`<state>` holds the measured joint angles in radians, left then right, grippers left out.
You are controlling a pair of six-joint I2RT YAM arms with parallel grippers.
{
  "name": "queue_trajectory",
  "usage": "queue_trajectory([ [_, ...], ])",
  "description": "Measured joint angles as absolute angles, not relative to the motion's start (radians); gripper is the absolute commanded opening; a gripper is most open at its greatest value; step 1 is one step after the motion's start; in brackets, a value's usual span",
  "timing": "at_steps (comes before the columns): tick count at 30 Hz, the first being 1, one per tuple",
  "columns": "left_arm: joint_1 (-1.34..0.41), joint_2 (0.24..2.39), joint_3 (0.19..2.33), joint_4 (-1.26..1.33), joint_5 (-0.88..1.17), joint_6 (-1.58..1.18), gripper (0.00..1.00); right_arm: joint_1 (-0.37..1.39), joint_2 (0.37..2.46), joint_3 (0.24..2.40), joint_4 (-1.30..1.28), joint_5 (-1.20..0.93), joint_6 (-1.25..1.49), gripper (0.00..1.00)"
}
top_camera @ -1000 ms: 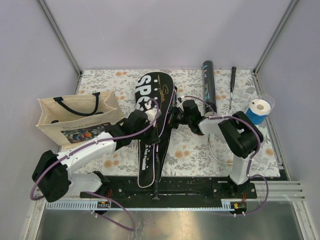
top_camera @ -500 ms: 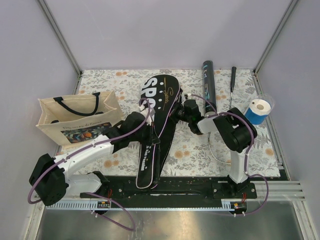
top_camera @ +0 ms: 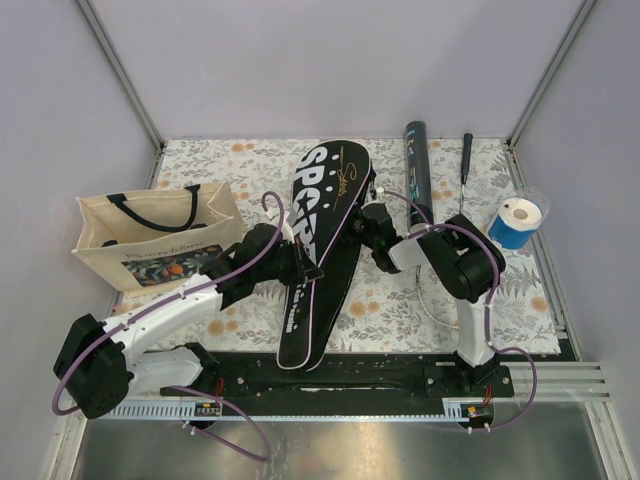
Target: Pack up the badminton gear
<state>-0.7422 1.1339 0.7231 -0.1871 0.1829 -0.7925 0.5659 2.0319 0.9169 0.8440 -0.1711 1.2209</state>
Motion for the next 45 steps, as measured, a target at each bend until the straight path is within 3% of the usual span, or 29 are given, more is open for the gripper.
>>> queue_trajectory([
  [5,-0.723,1.166,0.723,-0.194,0.181,-0.804,0.00,0.580,2.032,0.941,0.787,-0.157,1.204,0.48],
  [11,-0.671,1.268,0.782,-0.255,0.172,-0.764,0.00,0.568,1.933,0.947,0.570,-0.236,1.141,0.60],
  [20,-0.619,1.354,0.871,-0.307,0.160,-0.683,0.00,0.521,1.583,0.855,0.147,-0.356,0.945,0.57],
  [28,-0.563,1.357,0.918,-0.379,0.188,-0.573,0.00,0.236,1.317,0.932,-0.262,-0.144,0.665,0.58],
  [32,-0.563,1.346,0.923,-0.381,0.212,-0.542,0.00,0.105,1.378,1.036,-0.369,-0.040,0.533,0.56],
  [36,-0.563,1.345,0.923,-0.387,0.240,-0.519,0.00,-0.015,1.584,1.179,-0.458,0.008,0.439,0.56],
  [45,-0.561,1.330,0.923,-0.409,0.291,-0.490,0.00,-0.116,1.927,1.420,-0.614,0.062,0.350,0.55],
])
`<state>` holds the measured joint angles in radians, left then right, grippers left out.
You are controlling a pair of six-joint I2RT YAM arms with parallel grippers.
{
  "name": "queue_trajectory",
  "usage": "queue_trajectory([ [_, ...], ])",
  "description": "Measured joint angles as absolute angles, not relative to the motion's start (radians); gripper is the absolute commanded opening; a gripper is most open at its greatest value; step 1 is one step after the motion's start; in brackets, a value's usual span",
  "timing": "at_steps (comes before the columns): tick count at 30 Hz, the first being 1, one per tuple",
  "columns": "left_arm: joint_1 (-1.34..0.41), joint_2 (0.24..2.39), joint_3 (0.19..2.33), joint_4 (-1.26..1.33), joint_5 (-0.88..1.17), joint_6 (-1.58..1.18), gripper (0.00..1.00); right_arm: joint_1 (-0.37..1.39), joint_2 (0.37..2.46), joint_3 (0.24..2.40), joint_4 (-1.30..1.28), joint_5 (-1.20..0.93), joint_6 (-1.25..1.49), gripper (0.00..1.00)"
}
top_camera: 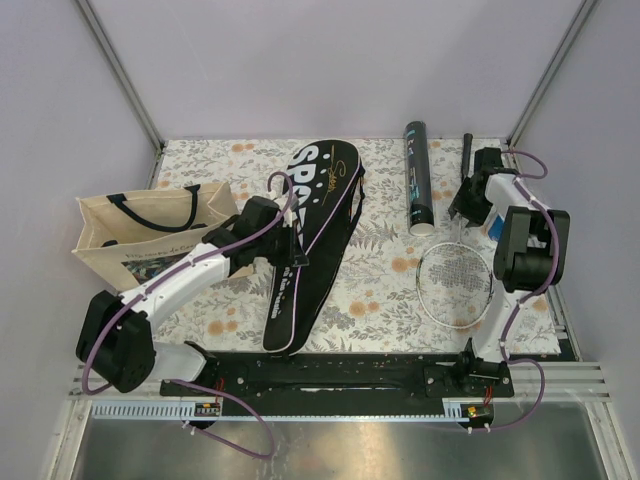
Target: Pack up the badminton gear
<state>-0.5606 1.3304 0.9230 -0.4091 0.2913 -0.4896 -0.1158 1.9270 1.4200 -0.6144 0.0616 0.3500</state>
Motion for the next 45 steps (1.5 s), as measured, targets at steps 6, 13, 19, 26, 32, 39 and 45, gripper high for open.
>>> queue_trajectory([
  [6,-0.553,1.294,0.923,-0.409,0.312,-0.487,0.00,-0.146,2.080,1.569,-0.699,0.062,0.319,0.54],
  [13,-0.535,1.293,0.923,-0.409,0.342,-0.492,0.00,-0.152,2.115,1.638,-0.785,0.060,0.290,0.50],
  [19,-0.512,1.293,0.923,-0.398,0.378,-0.507,0.00,-0.150,2.107,1.600,-0.828,0.058,0.270,0.49],
  [26,-0.488,1.293,0.923,-0.388,0.408,-0.530,0.00,-0.136,2.087,1.536,-0.866,0.061,0.242,0.39],
  [32,-0.479,1.293,0.922,-0.373,0.426,-0.543,0.00,-0.119,2.078,1.519,-0.870,0.060,0.213,0.16],
  [39,-0.476,1.279,0.912,-0.372,0.420,-0.542,0.00,-0.117,2.045,1.518,-0.873,0.063,0.211,0.00],
  [45,-0.473,1.277,0.907,-0.372,0.412,-0.536,0.00,-0.113,1.854,1.517,-0.873,0.068,0.223,0.00],
])
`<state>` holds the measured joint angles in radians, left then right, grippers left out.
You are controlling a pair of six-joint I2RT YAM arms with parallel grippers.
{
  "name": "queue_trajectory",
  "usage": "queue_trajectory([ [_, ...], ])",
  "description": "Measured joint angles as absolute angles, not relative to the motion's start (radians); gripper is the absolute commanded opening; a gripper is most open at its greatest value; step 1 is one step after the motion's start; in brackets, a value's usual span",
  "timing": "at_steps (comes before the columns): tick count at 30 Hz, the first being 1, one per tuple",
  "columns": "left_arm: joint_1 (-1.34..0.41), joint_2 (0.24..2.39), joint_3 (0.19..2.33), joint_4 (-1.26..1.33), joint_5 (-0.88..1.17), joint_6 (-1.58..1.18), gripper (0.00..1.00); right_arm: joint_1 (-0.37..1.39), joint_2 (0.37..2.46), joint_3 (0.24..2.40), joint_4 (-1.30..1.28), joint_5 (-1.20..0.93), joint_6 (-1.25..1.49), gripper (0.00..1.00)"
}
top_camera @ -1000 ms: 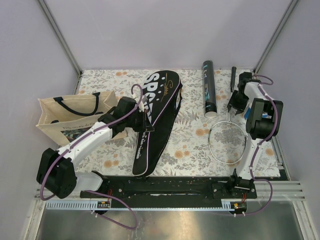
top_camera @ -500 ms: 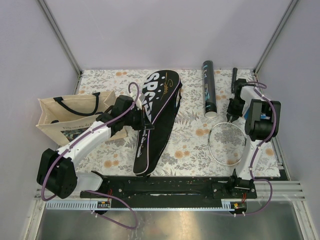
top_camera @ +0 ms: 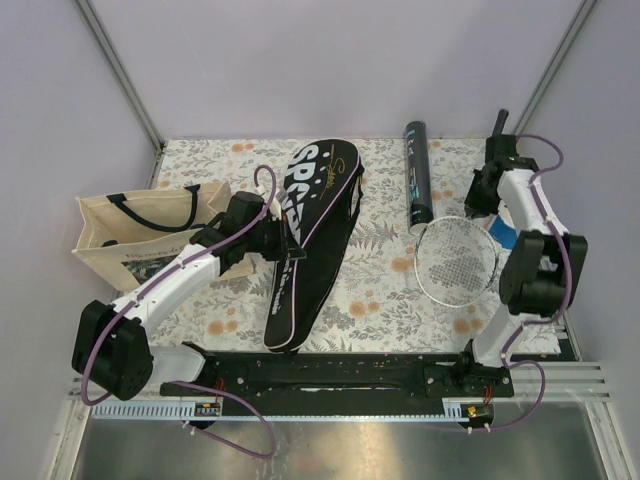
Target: Pack up the badminton gear
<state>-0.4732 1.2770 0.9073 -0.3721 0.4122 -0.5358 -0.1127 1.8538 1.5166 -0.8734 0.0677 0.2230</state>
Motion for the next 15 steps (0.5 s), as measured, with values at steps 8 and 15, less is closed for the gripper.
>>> queue_trajectory([
  [8,-0.464,1.263,0.907,-0.372,0.403,-0.527,0.00,-0.040,1.470,1.374,-0.687,0.024,0.210,0.00],
  [15,-0.462,1.262,0.907,-0.373,0.390,-0.521,0.00,0.064,1.431,1.254,-0.533,-0.234,-0.025,0.00],
])
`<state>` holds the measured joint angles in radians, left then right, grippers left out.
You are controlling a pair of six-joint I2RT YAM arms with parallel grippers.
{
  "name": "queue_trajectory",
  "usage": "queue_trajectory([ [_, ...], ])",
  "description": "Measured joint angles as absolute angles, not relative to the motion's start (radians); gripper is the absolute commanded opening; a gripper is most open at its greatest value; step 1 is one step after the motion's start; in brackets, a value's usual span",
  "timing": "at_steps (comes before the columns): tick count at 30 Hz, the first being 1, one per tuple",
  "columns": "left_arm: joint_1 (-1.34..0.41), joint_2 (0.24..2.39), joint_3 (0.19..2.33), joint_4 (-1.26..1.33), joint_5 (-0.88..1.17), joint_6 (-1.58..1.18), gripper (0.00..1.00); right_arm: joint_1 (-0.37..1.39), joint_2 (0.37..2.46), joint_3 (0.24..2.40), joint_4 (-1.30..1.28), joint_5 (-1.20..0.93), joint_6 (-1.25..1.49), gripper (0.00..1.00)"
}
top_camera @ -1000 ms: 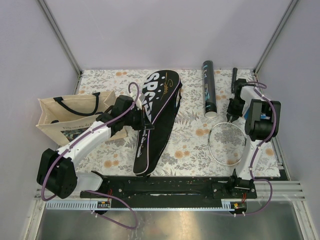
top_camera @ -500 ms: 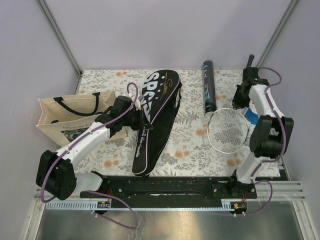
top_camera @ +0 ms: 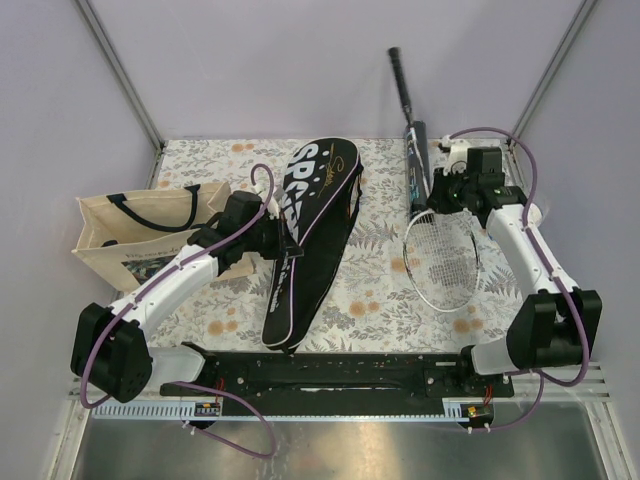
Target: Pack up the badminton gear
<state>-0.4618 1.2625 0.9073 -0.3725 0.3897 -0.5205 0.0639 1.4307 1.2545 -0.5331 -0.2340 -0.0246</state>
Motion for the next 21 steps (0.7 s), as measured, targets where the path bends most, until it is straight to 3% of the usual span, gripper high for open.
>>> queue_trajectory([
  [12,-0.445,1.261,0.907,-0.373,0.369,-0.520,0.00,0.072,1.103,1.030,-0.435,-0.645,-0.868,0.00],
  [21,-0.403,1.261,0.892,-0.365,0.368,-0.536,0.00,0.089,1.177,0.799,-0.171,-0.814,-1.287,0.00],
])
